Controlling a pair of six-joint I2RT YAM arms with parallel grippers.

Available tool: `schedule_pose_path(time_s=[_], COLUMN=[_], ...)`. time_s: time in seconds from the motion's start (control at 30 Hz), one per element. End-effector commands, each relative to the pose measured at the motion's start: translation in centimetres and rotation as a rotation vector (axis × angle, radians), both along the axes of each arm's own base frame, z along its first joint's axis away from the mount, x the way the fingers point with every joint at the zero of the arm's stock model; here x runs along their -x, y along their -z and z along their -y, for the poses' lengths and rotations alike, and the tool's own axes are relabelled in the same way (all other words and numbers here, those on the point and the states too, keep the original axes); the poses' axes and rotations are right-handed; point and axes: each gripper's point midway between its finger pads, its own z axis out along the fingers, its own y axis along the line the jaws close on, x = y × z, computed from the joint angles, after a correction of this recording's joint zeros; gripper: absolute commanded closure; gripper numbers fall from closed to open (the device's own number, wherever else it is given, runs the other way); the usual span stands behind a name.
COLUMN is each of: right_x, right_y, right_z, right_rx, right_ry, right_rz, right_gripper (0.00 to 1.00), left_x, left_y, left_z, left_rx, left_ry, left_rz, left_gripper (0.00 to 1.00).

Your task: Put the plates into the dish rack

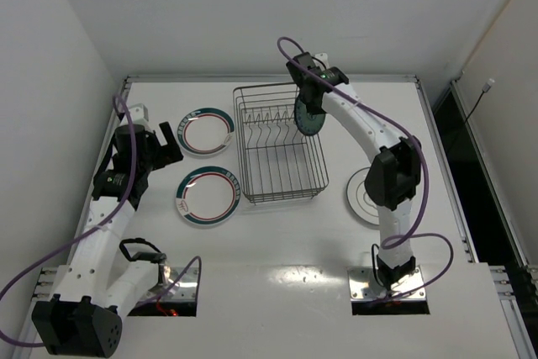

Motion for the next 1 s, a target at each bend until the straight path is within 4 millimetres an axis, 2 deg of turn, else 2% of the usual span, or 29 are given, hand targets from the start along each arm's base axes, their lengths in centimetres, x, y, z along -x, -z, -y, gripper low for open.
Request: schedule_pose_path(time_s=[0.0, 0.07, 0.1, 0.2, 0.27, 0.3, 0.37, 0.5, 0.57, 0.6, 0.67, 0.7, 0.77, 0.97], right_x=[1.0, 1.0, 1.0, 0.4, 0.2, -0.2, -0.9, -1.6, -1.9, -2.0, -2.2, -2.3, -2.1, -1.8], right_y=[0.2, -1.3, -1.3, -3.5, -3.6, -4.4, -4.2, -5.0, -3.8, -4.2, -2.8, -3.0, -1.8, -0.6], right_z=[-0.4, 0.4, 0.4, 0.3, 0.2, 0.0, -0.2, -0.3, -0.5, -0.5, -0.6, -0.3, -0.2, -1.0], right_rx=[-0.021, 0.003, 0.004, -0.016, 0.014, 0.005, 0.018, 0.025, 0.037, 0.038, 0.052, 0.069, 0.123, 0.138], right_ry=[-0.045, -0.021, -0.021, -0.014, -0.007, -0.006, -0.009, -0.001, -0.002, -0.007, -0.009, 0.004, 0.004, -0.021], right_rz=[-0.041, 0.001, 0.001, 0.064, 0.062, 0.080, 0.081, 0.092, 0.070, 0.077, 0.051, 0.060, 0.035, 0.019], right_gripper=[0.99, 1.00, 1.00, 1.00, 1.00, 1.00, 1.00, 1.00, 1.00, 1.00, 1.00, 1.00, 1.00, 1.00], left_x=[-0.2, -0.2, -0.2, -0.2, -0.1, -0.1, -0.1, -0.1, -0.1, -0.1, -0.2, -0.2, -0.2, -0.4], left_y=[-0.8, -0.8, -0.8, -0.8, -1.0, -1.0, -1.1, -1.1, -1.1, -1.1, -0.8, -0.8, -0.8, -0.9], left_z=[0.1, 0.1, 0.1, 0.1, 0.1, 0.1, 0.1, 0.1, 0.1, 0.1, 0.1, 0.1, 0.1, 0.1], left_rx=[-0.018, -0.018, -0.018, -0.018, -0.018, -0.018, -0.010, -0.010, -0.010, -0.010, -0.010, -0.010, -0.010, -0.010], left_ry=[0.011, 0.011, 0.011, 0.011, 0.011, 0.011, 0.007, 0.007, 0.007, 0.007, 0.007, 0.007, 0.007, 0.007], left_rz=[0.022, 0.022, 0.022, 0.022, 0.032, 0.032, 0.033, 0.033, 0.033, 0.033, 0.023, 0.023, 0.023, 0.023], left_gripper=[0.12, 0.12, 0.12, 0.12, 0.12, 0.12, 0.12, 0.12, 0.12, 0.12, 0.12, 0.12, 0.12, 0.12])
